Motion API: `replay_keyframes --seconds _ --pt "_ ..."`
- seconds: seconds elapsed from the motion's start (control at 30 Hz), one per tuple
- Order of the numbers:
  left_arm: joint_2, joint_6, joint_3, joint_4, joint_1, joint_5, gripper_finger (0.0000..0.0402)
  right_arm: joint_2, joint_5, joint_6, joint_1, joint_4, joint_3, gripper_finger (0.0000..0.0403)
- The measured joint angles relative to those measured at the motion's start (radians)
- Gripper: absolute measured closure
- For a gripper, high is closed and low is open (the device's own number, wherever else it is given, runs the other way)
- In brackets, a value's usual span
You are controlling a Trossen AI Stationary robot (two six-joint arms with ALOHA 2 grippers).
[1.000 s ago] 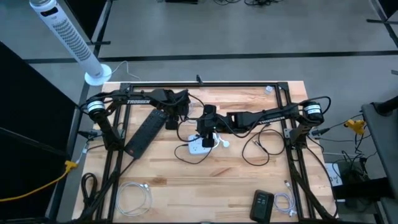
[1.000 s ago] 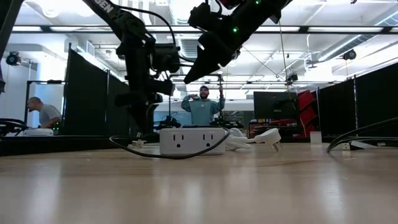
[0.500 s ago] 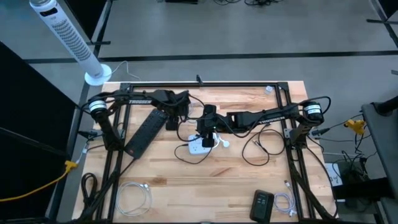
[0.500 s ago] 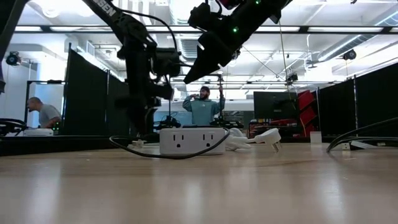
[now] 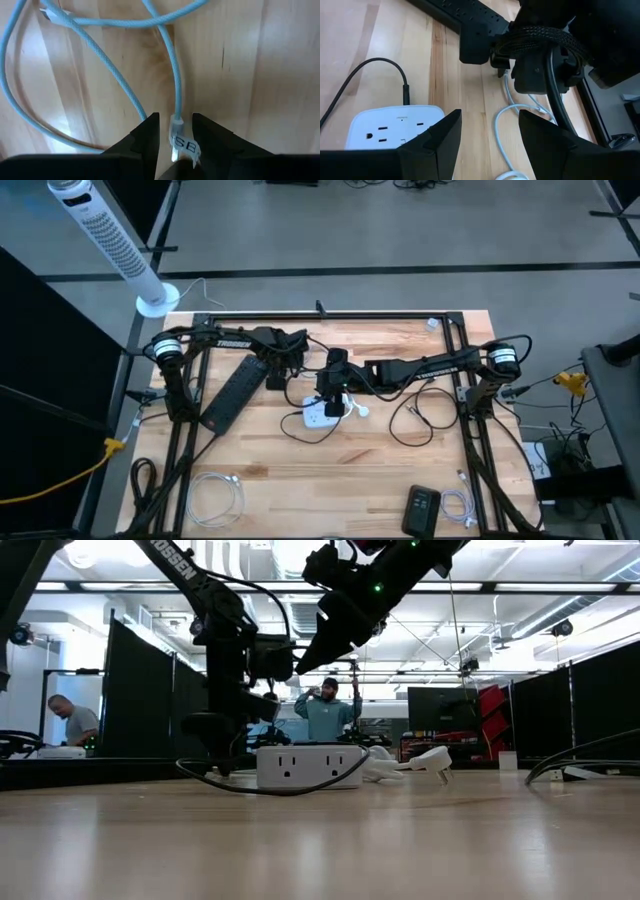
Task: Insert USB
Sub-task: Insert the blue charger cable into the top black outlet extension
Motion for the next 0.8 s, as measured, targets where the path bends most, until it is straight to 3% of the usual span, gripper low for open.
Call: replay_keyframes --seconds 0.17,0.43,0.63,0.7,0.8 --pt "0.009 -0.007 0.001 0.028 0.013 0.0 0.0308 0.0 0.001 0.0 0.0 0.002 0.0 0.0219" --pt "0.042 -0.023 0.006 0.023 0.023 -0.023 0.0379 0.0 0.0 0.008 0.0 0.001 0.0 0.022" --pt "0.025 -0.039 0.002 0.016 0.024 -0.024 0.0383 0.0 0.0 -0.004 0.0 0.002 0.0 0.022" --pt "0.004 -0.055 -0.001 0.007 0.025 0.002 0.0383 0.0 0.0 -0.013 0.002 0.001 0.0 0.0219" --pt "-0.054 -0.081 -0.003 0.019 0.028 0.122 0.0383 -0.004 0.0 -0.031 0.007 0.0 0.0 0.0219"
